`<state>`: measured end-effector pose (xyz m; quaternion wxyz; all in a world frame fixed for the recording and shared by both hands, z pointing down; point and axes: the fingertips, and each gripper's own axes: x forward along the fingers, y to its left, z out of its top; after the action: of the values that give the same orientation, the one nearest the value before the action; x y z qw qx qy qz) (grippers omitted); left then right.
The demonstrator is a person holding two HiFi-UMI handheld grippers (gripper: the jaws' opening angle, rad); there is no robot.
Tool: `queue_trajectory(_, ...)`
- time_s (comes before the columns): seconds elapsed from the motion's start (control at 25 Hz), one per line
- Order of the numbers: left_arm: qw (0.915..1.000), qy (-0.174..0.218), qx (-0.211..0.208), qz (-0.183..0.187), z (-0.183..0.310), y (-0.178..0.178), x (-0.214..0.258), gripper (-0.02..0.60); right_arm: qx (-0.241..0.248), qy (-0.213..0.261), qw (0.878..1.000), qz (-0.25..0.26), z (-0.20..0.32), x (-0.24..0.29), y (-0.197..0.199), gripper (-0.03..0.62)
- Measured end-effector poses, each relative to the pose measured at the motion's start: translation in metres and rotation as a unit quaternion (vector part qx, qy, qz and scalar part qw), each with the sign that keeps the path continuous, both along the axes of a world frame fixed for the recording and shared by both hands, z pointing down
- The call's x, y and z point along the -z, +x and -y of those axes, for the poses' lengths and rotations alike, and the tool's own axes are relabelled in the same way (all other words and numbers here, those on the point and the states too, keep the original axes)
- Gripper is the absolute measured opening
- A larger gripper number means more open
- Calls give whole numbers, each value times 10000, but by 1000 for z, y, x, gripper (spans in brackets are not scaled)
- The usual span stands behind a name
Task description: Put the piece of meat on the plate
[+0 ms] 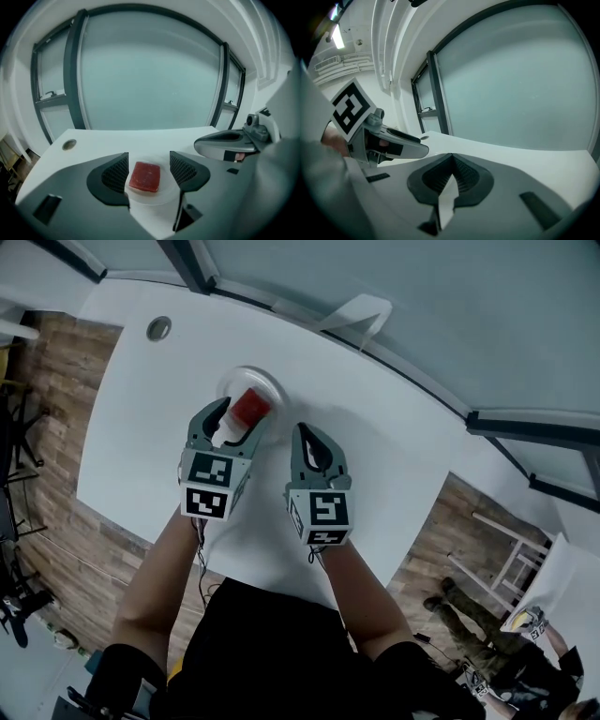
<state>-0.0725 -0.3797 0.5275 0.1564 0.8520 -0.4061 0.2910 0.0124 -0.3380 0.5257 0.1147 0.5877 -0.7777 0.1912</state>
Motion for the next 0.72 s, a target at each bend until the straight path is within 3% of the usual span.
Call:
queue_trajectory(0.04, 9995, 292, 148, -49, -4, -3, 13, 253, 43, 46, 10000, -1, -3, 7, -1, 3)
queue_trajectory(0.2, 9889, 1329, 660, -125, -29, -17, 58, 13, 263, 307, 9992, 52, -17, 42, -11, 3)
queue_trajectory(0.72, 9625, 2232, 1021, -1157, -116, -29, 181, 3, 814, 1222, 9889, 221, -94, 168, -46, 3)
